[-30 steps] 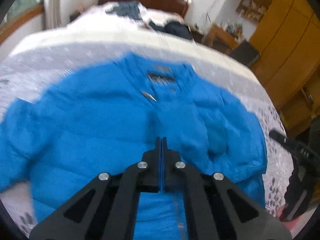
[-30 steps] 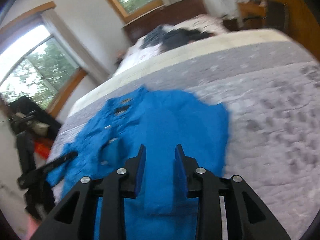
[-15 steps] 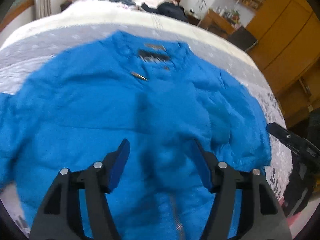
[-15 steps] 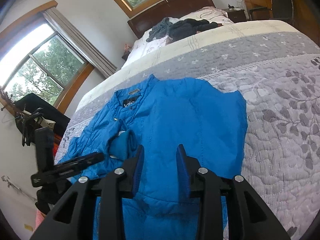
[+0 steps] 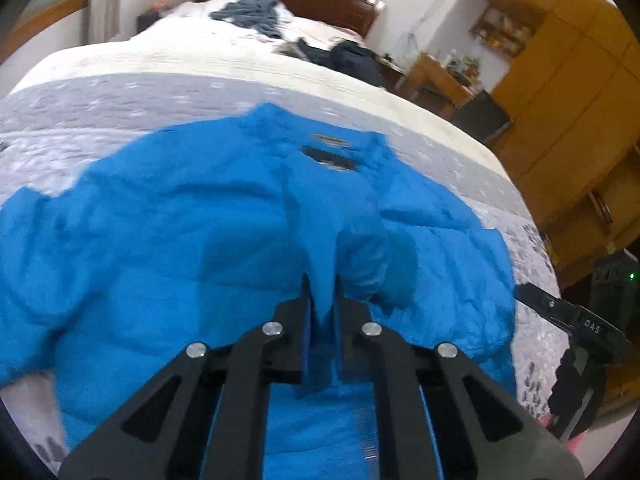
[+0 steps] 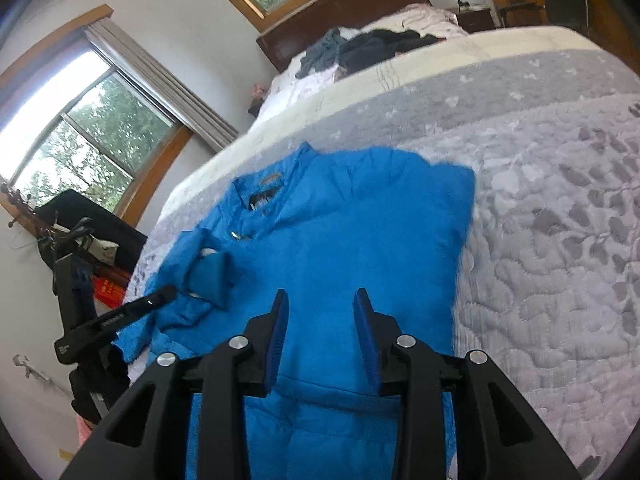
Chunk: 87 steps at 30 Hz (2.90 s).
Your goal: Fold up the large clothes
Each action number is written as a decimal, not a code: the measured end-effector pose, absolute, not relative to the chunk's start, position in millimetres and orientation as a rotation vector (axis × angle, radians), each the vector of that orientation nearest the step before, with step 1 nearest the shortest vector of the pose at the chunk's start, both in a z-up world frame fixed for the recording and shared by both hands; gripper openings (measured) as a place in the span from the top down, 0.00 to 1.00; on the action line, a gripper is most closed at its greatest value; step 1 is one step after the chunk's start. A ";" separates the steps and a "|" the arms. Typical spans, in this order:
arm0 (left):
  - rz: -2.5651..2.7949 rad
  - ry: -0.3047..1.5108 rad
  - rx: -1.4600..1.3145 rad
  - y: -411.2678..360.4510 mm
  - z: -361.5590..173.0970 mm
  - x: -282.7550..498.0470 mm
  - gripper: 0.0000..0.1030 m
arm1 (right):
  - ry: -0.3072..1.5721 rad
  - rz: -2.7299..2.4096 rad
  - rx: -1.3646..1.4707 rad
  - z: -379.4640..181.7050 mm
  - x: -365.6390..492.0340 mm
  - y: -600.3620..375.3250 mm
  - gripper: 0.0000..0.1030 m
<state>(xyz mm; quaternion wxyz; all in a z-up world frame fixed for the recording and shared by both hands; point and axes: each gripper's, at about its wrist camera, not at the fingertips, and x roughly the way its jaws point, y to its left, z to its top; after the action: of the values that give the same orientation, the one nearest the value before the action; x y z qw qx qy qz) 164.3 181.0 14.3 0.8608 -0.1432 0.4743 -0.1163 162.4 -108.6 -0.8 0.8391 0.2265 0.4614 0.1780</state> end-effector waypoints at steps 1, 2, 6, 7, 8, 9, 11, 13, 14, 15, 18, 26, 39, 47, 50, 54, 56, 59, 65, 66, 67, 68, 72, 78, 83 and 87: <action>-0.240 1.025 -0.298 186.6 4.5 167.4 0.93 | 0.998 0.367 0.477 -6.4 165.0 -106.7 0.66; -0.239 1.042 -0.301 189.0 -0.1 168.6 0.92 | 1.028 0.350 0.475 -15.0 168.4 -104.7 0.67; -0.236 1.089 -0.325 199.1 -24.8 174.8 0.82 | 1.086 0.348 0.502 -44.3 178.0 -105.8 0.71; -0.231 1.080 -0.322 201.4 -22.3 173.5 0.78 | 1.086 0.354 0.514 -45.3 178.5 -107.5 0.71; -0.214 1.068 -0.310 203.5 -16.9 171.4 0.75 | 1.083 0.357 0.522 -43.9 177.9 -108.8 0.71; -0.192 1.052 -0.290 206.1 -10.6 165.0 0.72 | 1.078 0.355 0.523 -41.7 176.7 -109.2 0.71; -0.154 0.991 -0.233 205.0 6.9 156.3 0.57 | 1.067 0.346 0.515 -35.2 173.6 -109.5 0.69; -0.138 0.928 -0.149 195.0 27.3 146.1 0.47 | 1.044 0.342 0.494 -23.4 168.6 -106.4 0.65; -0.148 0.912 -0.120 187.7 34.2 142.4 0.43 | 1.033 0.342 0.481 -17.9 166.6 -104.5 0.63; -0.167 0.903 -0.088 172.9 40.9 141.3 0.41 | 1.027 0.343 0.469 -14.2 165.2 -101.9 0.62; -0.147 0.914 0.034 127.3 41.0 148.5 0.33 | 1.031 0.355 0.442 -10.0 163.9 -92.6 0.60; 0.043 0.981 0.242 76.5 -5.5 183.3 0.53 | 1.065 0.333 0.443 -25.1 171.1 -93.9 0.61; -0.021 0.880 -0.089 208.5 53.4 138.6 0.83 | 1.069 0.333 0.446 -30.5 170.5 -95.4 0.61; 0.132 0.867 -0.195 303.2 53.4 121.3 0.83 | 1.039 0.311 0.407 -11.4 162.8 -90.8 0.57; 0.075 0.839 -0.183 287.4 63.2 121.8 0.82 | 1.011 0.366 0.385 3.0 154.3 -75.7 0.57; -0.062 0.906 -0.181 245.7 47.8 136.6 0.79 | 1.026 0.381 0.336 2.7 152.0 -58.5 0.57; -0.064 0.936 -0.160 235.1 32.8 146.1 0.79 | 1.046 0.370 0.324 -3.8 154.4 -57.5 0.57; -0.043 1.000 -0.153 233.5 3.8 162.0 0.80 | 1.100 0.317 0.320 -24.0 163.1 -64.3 0.58; -0.076 0.988 -0.198 242.9 -8.9 166.0 0.79 | 1.115 0.343 0.347 -41.3 168.8 -71.1 0.60; -0.077 0.986 -0.201 243.0 -7.6 165.2 0.79 | 1.111 0.338 0.339 -40.0 167.9 -70.2 0.60; -0.080 0.982 -0.207 244.9 -5.5 163.7 0.80 | 1.106 0.335 0.333 -37.9 166.8 -69.6 0.59; -0.086 0.979 -0.214 246.8 -2.4 160.8 0.80 | 1.095 0.328 0.329 -34.0 164.3 -68.7 0.58; -0.104 0.891 -0.243 273.3 27.6 117.2 0.55 | 1.030 0.383 0.301 -3.9 147.9 -56.9 0.51; 0.012 0.851 -0.290 357.2 36.0 29.2 0.41 | 1.012 0.477 0.178 22.2 120.1 -6.5 0.41; 0.184 0.895 -0.457 445.7 8.2 -33.0 0.41 | 1.066 0.568 0.111 14.1 109.5 40.6 0.41; 0.263 0.885 -0.612 497.3 -14.9 -58.2 0.41 | 1.102 0.588 0.051 5.1 107.6 66.9 0.41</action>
<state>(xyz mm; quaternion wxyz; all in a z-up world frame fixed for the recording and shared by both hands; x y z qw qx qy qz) -58.2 497.3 -14.9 0.8505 -0.2905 0.4204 0.1247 107.6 66.9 5.1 0.8111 0.0239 0.5156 0.2752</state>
